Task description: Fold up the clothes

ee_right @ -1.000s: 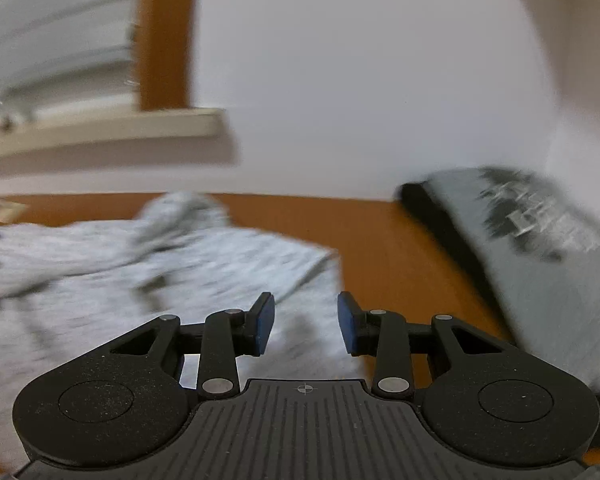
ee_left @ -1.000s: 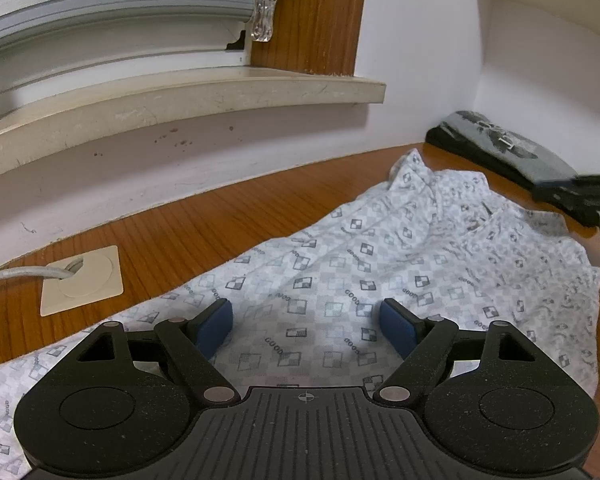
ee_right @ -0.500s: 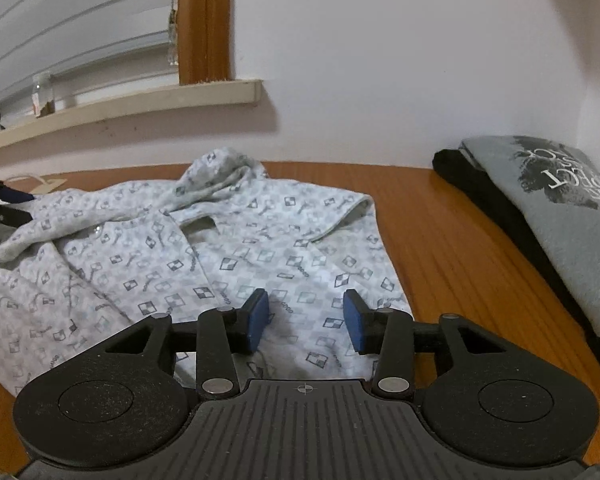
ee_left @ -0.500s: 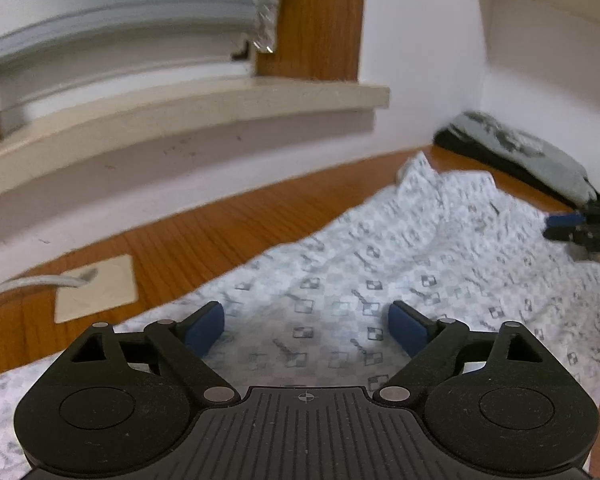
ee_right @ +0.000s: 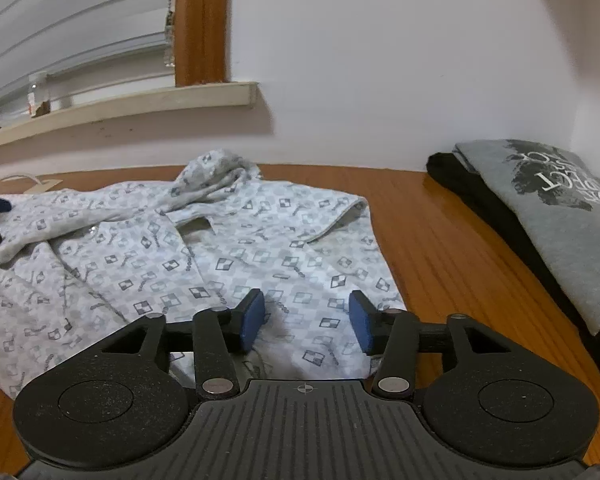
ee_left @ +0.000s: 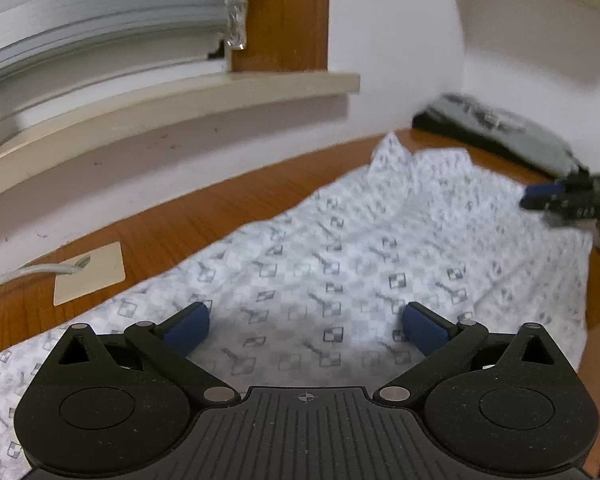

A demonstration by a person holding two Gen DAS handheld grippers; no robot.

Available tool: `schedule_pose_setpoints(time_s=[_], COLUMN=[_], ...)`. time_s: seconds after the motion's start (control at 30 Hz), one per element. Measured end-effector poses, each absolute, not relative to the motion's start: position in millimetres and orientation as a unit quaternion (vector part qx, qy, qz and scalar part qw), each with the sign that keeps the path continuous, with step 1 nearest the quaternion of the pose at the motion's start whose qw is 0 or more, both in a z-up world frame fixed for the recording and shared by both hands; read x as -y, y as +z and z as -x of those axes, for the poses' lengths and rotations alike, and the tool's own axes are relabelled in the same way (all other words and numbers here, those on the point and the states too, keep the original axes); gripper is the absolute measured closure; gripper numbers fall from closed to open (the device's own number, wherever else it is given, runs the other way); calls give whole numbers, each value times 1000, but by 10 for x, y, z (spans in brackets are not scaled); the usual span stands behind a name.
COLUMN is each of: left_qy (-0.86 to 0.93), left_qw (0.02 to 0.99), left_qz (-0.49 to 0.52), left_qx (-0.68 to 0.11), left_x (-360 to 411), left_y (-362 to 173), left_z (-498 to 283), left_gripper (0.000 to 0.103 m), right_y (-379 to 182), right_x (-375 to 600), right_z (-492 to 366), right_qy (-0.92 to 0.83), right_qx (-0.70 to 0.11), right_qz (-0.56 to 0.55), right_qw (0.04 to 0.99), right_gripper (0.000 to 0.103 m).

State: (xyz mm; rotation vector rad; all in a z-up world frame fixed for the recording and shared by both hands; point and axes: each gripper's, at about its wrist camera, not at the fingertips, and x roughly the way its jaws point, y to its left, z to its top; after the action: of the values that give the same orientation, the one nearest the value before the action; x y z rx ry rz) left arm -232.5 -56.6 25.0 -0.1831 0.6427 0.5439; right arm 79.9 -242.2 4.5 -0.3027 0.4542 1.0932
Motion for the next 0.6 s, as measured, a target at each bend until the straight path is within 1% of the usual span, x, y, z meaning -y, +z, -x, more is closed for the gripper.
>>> schedule_pose_setpoints(time_s=[0.07, 0.17, 0.3, 0.5, 0.6], left_qy=[265, 265, 264, 251, 221], left_qw=[907, 905, 904, 913, 926], left_qz=[84, 82, 86, 97, 110], left_qx=[-317, -323, -325, -308, -287], left_x=[578, 577, 565, 558, 534], left_y=[234, 217, 212, 351, 551], left_z=[2308, 2295, 2302, 2258, 2042], left_gripper=[0, 0, 0, 0, 6], right_y=[51, 94, 157, 169, 147], right_x=[2424, 2475, 2657, 2791, 2799], right_z=[-799, -818, -857, -958, -1005], right_qy=[508, 497, 470, 440, 444], right_qx=[-215, -232, -244, -257, -260], right_qz=[142, 124, 80, 76, 74], right_qw=[822, 827, 844, 857, 854], right_gripper=[48, 45, 46, 46, 46])
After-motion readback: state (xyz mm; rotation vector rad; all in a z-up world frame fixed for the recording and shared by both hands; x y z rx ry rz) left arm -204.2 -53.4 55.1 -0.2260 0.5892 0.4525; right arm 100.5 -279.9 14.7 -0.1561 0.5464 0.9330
